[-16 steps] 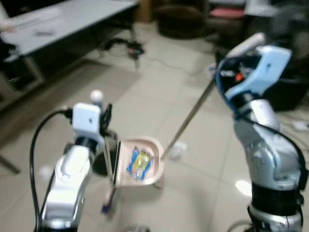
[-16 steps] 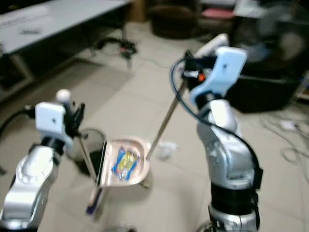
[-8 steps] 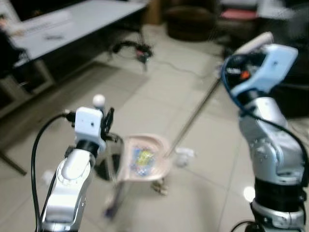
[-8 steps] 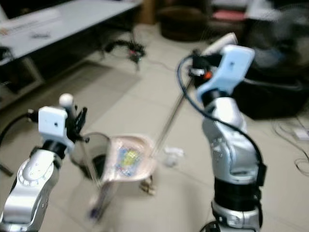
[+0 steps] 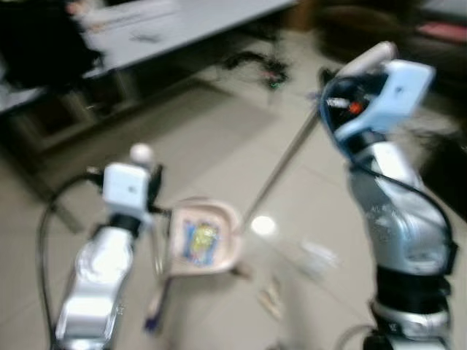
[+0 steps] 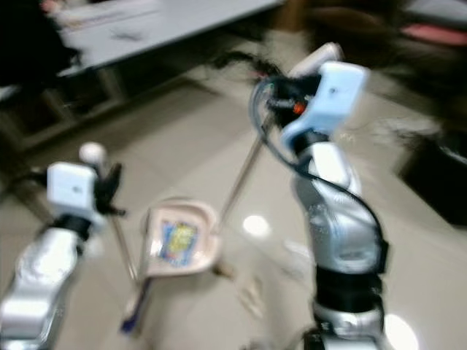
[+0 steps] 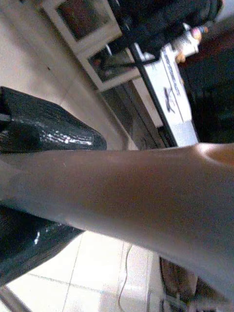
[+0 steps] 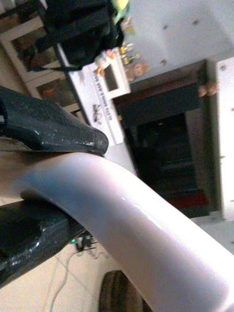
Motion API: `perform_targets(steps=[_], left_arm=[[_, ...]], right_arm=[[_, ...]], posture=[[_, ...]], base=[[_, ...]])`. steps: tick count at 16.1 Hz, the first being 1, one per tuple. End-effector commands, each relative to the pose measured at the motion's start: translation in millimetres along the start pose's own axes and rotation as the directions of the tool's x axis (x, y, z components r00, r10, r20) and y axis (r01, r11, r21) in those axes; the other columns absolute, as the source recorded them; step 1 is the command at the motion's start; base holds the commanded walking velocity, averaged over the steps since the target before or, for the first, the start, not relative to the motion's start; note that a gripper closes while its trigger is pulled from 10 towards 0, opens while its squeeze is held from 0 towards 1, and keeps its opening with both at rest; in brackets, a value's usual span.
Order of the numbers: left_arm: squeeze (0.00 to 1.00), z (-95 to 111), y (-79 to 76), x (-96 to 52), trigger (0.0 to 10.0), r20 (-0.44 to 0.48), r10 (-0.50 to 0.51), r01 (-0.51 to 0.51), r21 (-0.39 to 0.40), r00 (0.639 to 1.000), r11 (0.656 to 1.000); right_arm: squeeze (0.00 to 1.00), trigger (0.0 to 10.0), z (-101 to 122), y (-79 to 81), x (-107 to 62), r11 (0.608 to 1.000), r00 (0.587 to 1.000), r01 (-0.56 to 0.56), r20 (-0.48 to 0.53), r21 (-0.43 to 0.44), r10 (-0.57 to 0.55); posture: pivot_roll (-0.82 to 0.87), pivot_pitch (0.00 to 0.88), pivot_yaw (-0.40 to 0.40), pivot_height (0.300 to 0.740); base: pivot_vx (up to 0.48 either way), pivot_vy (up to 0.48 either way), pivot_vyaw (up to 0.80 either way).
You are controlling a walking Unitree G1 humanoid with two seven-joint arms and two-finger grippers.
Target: Sweep floor
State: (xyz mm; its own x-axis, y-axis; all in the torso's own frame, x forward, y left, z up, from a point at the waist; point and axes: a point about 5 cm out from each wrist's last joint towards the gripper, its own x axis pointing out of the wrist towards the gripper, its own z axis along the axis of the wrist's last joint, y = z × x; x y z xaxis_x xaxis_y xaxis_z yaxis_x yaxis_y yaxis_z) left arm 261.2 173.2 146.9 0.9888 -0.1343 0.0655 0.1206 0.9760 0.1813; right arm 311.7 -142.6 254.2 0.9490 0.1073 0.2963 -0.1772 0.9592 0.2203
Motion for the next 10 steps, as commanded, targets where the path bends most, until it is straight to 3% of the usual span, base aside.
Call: perform_targets(steps=[1, 10], left_arm=[[0.00, 7.1, 6.8, -0.6, 10.0, 0.030, 0.015, -0.016, 0.024, 0.999, 1.000], [0.00, 5.9, 6.7, -0.2, 10.0, 0.024, 0.002, -0.003, 0.029, 1.000, 1.000]], right_arm=[[0.00, 10.0, 12.5, 10.6, 1.8, 0.999, 0.997, -0.043, 0.067, 0.013, 0.042], [0.00, 10.0, 14.3, -5.6, -1.5, 0.999, 0.996, 0.040, 0.081, 0.037, -0.043]], posture=[[0.02, 0.049, 0.031, 0.740], [0.01, 0.054, 0.046, 0.740]], base=[[0.439, 0.000, 0.79], [0.434, 0.000, 0.00]])
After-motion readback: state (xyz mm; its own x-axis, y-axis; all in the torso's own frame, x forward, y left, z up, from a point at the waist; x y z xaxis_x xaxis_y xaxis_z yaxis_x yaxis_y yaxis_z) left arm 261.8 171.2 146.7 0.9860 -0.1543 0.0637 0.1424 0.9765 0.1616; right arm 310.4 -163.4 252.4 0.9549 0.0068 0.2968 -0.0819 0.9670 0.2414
